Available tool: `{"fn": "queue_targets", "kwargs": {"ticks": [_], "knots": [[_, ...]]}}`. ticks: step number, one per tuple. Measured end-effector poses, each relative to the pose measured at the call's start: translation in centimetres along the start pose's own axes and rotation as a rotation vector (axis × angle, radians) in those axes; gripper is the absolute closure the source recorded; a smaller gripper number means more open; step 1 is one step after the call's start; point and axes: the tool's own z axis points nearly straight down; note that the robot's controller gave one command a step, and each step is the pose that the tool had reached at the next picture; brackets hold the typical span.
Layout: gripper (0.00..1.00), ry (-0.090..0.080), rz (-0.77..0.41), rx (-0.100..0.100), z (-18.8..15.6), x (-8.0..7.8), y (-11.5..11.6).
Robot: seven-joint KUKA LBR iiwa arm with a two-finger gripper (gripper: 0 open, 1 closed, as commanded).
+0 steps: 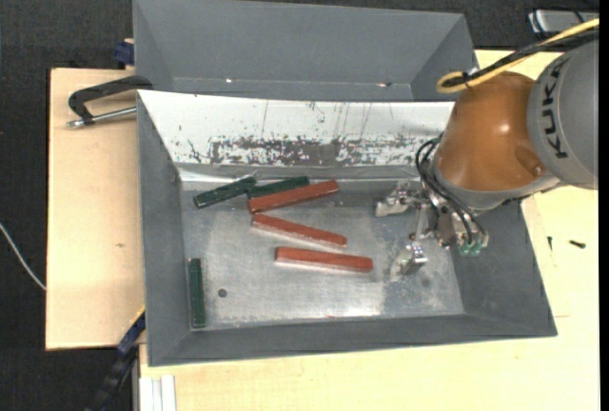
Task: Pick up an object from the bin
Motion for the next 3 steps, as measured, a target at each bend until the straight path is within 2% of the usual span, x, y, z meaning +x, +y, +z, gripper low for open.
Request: {"fn": "queue_targets", "kwargs": {"ticks": [1,2,3], "knots": [[0.0,0.009,0.205,0.0,3.1,0.5,0.6],[1.0,0.007,-0.008,0.008,3.8,-0.5,5.3],[1.0,0.006,-0.008,0.007,3.8,-0.5,5.3]]}}
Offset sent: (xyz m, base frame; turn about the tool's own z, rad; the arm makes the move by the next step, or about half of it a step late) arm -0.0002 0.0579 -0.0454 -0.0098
